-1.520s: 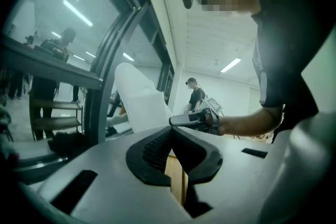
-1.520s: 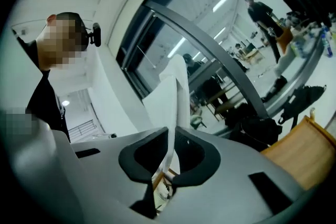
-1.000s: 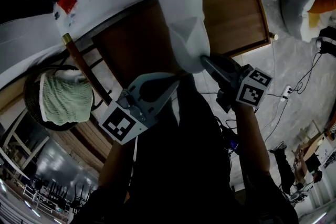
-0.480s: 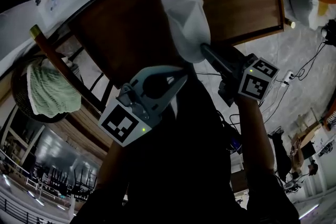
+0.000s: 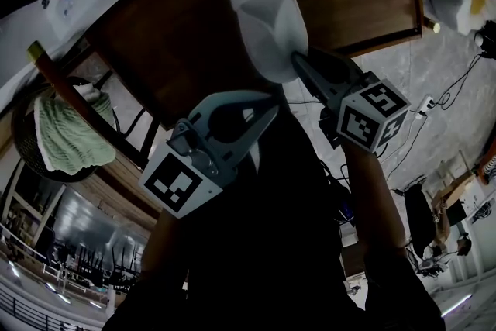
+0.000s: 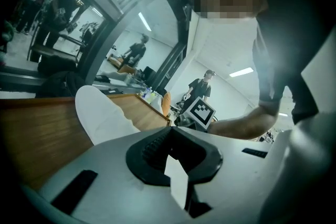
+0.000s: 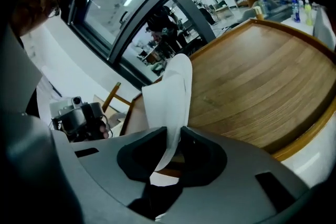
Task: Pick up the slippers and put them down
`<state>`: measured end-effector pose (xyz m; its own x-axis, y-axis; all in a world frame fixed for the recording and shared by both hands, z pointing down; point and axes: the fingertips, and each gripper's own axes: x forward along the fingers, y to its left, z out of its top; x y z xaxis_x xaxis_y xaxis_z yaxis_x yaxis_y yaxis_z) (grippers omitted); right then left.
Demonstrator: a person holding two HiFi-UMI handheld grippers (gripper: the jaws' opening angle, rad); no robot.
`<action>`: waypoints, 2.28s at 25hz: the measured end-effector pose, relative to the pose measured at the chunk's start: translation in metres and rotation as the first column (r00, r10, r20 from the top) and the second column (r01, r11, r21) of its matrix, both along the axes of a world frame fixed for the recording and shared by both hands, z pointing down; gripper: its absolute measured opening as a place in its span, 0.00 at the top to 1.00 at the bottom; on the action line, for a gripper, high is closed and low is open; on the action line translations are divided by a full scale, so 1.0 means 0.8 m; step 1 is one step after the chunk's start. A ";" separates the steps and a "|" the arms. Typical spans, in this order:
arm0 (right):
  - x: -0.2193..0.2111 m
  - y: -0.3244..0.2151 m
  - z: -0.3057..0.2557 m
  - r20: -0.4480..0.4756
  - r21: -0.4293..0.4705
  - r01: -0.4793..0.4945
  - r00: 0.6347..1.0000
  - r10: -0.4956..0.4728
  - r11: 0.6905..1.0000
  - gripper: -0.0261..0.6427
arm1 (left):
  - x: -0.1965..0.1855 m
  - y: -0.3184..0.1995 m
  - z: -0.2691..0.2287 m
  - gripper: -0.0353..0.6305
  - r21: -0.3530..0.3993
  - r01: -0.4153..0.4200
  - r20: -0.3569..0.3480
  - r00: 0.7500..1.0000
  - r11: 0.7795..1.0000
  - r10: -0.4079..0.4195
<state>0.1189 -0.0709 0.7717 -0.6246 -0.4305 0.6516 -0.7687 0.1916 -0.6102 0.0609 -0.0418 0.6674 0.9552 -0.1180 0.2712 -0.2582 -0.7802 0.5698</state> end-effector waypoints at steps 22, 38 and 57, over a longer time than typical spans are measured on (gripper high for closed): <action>0.002 -0.032 -0.096 -0.354 0.365 0.178 0.934 -0.041 0.914 0.87 | -0.001 -0.017 -0.038 0.93 0.036 0.043 -0.073 0.997 0.998 -0.041; -0.055 -0.029 -0.527 -0.112 0.823 0.181 0.981 -0.159 0.539 0.92 | -0.008 -0.056 -0.397 0.93 0.472 0.079 -0.195 0.981 0.878 0.016; -0.044 -0.018 -0.612 -0.045 0.922 0.103 0.986 -0.161 0.373 0.92 | -0.048 -0.045 -0.476 0.93 0.539 0.065 -0.242 0.967 0.840 0.080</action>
